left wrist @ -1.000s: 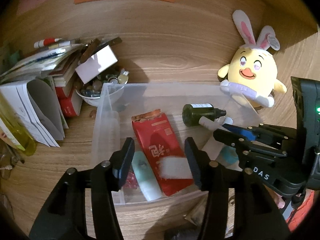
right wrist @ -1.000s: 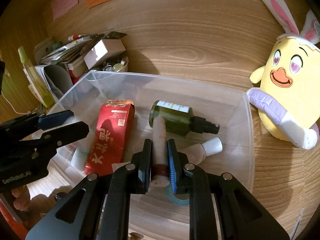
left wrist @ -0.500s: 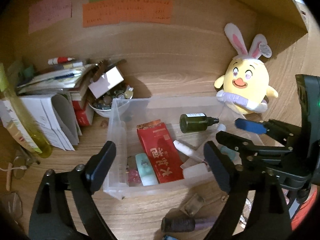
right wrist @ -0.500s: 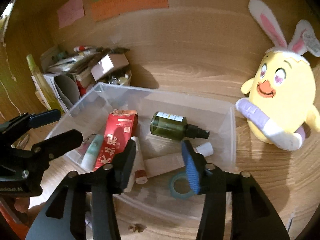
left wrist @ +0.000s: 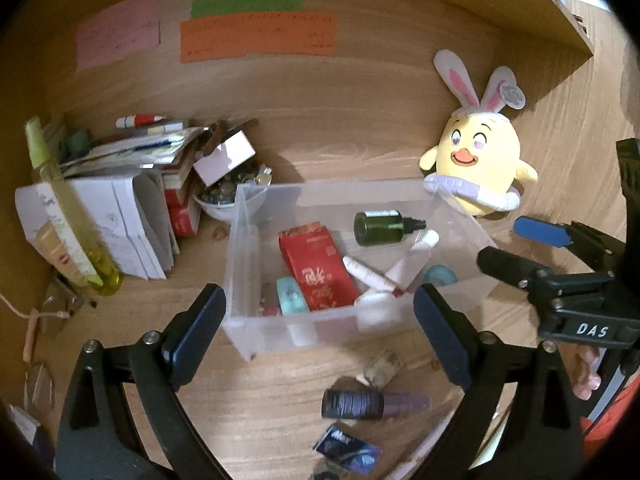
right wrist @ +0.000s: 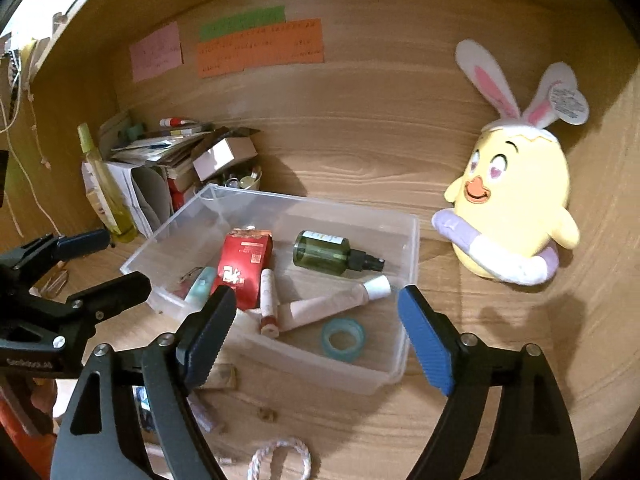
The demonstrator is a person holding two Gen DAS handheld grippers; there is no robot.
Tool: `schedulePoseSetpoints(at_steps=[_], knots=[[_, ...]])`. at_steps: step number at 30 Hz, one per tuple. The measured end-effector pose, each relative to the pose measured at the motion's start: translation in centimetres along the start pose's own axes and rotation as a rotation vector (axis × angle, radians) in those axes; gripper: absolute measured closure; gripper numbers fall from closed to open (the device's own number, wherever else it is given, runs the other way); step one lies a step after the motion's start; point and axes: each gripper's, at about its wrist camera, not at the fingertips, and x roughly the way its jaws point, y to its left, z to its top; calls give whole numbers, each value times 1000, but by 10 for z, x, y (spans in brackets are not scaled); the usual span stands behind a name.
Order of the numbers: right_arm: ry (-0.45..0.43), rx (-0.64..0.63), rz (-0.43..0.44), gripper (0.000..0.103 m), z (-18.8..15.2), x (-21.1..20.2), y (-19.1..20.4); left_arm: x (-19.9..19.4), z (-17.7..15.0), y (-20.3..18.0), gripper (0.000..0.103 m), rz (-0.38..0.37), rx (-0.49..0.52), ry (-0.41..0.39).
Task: Organize objects
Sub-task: 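Withdraw both grippers from the bin toward the remaining table items, then grasp the dark purple-capped bottle with left gripper while right grasps the rope bracelet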
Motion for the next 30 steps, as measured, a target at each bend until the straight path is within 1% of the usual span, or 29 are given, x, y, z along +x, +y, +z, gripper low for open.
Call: schedulePoseSetpoints(at_steps=[5, 9, 13, 18, 26, 30], knots=[[6, 7, -12, 22, -13, -9, -3, -1, -15, 3, 7, 1, -7, 32], [27, 13, -11, 22, -26, -13, -4, 4, -27, 3, 7, -11, -11, 70], [56, 22, -2, 22, -41, -14, -3, 14, -40, -1, 7, -60, -24, 135], [112, 25, 9, 22, -63, -7, 2, 27, -53, -12, 7, -73, -7, 189], [211, 25, 21, 22, -93, 7, 3, 42, -68, -28, 7, -88, 49, 257], [252, 24, 34, 22, -104, 13, 5, 47, -72, -31, 7, -122, 48, 287]])
